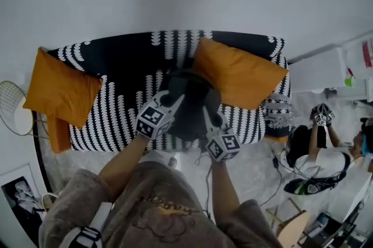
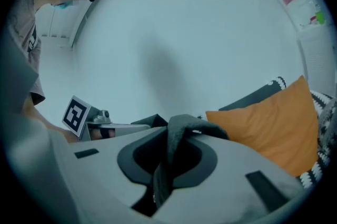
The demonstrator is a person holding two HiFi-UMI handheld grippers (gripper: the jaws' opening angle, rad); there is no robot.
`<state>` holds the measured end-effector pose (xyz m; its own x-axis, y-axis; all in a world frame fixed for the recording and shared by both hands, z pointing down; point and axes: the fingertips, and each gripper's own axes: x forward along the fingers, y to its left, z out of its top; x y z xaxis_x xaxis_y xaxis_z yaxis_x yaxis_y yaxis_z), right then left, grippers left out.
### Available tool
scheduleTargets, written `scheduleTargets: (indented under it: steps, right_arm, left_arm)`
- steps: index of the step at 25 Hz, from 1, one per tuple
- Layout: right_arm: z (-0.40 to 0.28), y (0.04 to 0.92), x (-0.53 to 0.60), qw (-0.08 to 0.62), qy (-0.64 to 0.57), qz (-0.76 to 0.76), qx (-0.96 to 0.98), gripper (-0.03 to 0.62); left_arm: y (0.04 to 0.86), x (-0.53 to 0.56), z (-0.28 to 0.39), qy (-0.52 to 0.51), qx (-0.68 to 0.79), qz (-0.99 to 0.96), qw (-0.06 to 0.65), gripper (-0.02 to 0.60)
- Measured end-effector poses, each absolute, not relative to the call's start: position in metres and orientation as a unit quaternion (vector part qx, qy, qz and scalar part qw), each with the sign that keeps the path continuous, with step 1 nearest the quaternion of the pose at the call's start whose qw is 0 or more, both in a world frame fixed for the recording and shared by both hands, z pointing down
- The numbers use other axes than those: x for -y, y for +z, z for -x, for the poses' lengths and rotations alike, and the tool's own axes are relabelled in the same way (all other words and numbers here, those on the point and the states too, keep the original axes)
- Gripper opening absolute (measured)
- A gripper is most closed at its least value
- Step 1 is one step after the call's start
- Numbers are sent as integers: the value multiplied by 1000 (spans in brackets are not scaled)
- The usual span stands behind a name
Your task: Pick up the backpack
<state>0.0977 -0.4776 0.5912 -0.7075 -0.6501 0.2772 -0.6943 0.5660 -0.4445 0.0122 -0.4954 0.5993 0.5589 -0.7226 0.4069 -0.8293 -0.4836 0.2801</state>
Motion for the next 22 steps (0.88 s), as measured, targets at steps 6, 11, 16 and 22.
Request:
scheduleTargets:
  steps: [6,11,16,22]
  right_arm:
    - [-105,524,464,0,238,-377,895,28]
    - [-113,480,425,-22,235,-378,895,28]
    - [-112,444,390,-40,219,-367,903,28]
    - [-118,397,384,-64,172,-358,915,29]
  left_arm:
    - [529,475,-12,68,457,-861,212,31]
    - [484,432,-14,49,446,-872,194,31]
    - [449,398,-10,34,439,-880,177,31]
    - [403,387,-14,19,436,-891,130,31]
